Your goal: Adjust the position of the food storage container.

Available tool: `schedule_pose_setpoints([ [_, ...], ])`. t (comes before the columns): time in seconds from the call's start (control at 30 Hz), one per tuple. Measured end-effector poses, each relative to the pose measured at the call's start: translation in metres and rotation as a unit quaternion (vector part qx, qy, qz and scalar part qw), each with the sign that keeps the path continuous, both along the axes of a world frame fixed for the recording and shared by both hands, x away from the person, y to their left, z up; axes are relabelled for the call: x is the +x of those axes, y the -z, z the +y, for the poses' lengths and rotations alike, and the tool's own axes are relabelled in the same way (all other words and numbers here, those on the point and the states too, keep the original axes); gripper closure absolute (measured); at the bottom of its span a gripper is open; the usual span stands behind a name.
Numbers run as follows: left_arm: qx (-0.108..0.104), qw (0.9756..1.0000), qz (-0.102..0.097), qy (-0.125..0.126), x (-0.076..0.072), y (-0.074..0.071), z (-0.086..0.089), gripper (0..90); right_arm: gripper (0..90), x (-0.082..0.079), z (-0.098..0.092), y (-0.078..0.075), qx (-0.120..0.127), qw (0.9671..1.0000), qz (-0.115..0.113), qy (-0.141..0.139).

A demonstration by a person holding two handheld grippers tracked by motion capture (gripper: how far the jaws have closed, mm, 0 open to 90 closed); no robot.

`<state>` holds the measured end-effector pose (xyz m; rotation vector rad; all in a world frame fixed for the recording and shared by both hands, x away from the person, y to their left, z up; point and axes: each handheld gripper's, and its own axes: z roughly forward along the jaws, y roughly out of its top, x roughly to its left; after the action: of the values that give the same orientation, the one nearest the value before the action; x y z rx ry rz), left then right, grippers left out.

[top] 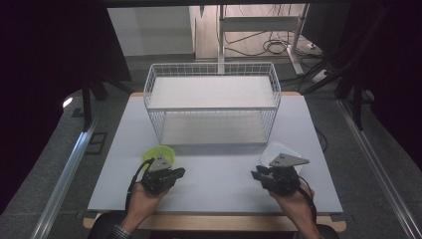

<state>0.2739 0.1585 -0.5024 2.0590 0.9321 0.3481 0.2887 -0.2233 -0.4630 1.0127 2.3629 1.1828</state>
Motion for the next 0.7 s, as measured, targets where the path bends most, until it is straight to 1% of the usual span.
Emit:
schedule_pose_setpoints([
  [0.07,0.0,1.0,0.0,0.004,0.0,0.001,-0.002,86.5,83.2,0.002,-0.012,-0.005,-0.003,0.9997,-0.01,0.024],
  [0.1,-0.001,1.0,0.0,0.007,0.0,0.001,-0.004,86.5,85.7,0.003,-0.017,-0.007,-0.006,0.9994,-0.015,0.031],
  [0.17,0.0,0.9999,0.0,0.01,-0.001,0.002,-0.005,86.6,89.2,0.005,-0.03,-0.011,-0.011,0.9981,-0.022,0.057],
  [0.27,-0.001,0.9999,0.001,0.014,0.0,0.003,-0.008,86.6,89.6,0.008,-0.051,-0.014,-0.015,0.9949,-0.029,0.096],
  [0.4,-0.007,0.9998,0.003,0.018,0.001,0.004,-0.01,86.7,89.6,0.011,-0.078,-0.015,-0.017,0.9888,-0.036,0.144],
  [0.5,-0.009,0.9997,0.002,0.023,0.002,0.004,-0.013,86.7,89.6,0.013,-0.096,-0.014,-0.018,0.9833,-0.04,0.177],
  [0.6,-0.009,0.9996,0.0,0.027,0.003,0.004,-0.018,86.7,89.6,0.015,-0.109,-0.01,-0.018,0.9779,-0.033,0.206],
  [0.7,-0.009,0.9995,-0.002,0.031,0.004,0.004,-0.022,86.7,89.6,0.018,-0.116,-0.004,-0.023,0.975,-0.019,0.22],
])
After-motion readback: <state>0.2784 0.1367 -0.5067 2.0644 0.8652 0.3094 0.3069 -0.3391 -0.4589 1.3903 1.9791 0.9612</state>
